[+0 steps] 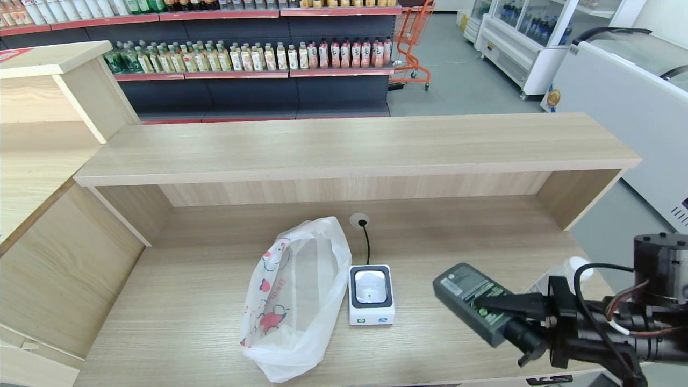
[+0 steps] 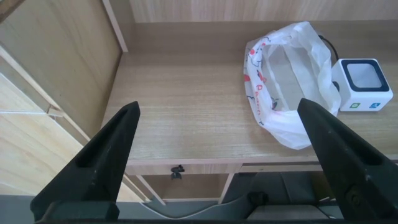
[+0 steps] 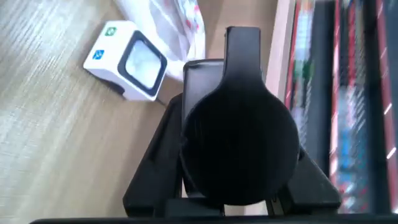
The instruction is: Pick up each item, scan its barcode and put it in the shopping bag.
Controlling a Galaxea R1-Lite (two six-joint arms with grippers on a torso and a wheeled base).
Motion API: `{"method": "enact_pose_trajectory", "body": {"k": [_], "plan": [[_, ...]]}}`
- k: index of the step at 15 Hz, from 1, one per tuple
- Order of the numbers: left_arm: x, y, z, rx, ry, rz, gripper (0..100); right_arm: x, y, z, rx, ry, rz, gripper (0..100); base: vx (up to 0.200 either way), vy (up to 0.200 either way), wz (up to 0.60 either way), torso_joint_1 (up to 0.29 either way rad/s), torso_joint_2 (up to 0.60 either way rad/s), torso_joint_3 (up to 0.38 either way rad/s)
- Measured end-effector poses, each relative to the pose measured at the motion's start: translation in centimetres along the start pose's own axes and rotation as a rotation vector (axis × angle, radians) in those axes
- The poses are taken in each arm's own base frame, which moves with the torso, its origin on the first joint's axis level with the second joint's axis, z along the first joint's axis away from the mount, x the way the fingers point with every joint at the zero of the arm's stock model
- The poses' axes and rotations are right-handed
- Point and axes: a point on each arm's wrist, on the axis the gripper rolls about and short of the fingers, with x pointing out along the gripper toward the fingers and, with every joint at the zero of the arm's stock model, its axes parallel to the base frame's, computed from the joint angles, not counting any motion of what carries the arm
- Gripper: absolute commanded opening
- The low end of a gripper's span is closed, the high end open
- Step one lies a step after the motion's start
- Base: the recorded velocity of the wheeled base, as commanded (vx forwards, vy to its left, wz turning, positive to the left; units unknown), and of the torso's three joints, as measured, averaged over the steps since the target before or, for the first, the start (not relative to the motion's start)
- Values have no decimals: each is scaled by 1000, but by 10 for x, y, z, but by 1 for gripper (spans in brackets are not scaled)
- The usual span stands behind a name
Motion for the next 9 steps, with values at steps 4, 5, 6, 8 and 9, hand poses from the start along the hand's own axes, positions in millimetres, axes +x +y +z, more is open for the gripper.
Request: {"method": "enact_pose_trajectory", "body": {"k": [4,5,6,8,9], "plan": [[0,0,0,0,0,0,100,16,0,22,-411,-209,-34,0,0,0,0,0,0,0],[0,0,0,0,0,0,100,20,-4,24,-460,-254,-86,0,0,0,0,0,0,0],[0,0,0,0,0,0,100,25,-9,27,-529,-306,-155,0,0,0,0,0,0,0],[0,0,0,0,0,0,100,34,-20,33,-602,-365,-226,0,0,0,0,0,0,0],[0,0,0,0,0,0,100,40,-27,37,-629,-392,-256,0,0,0,0,0,0,0]]}}
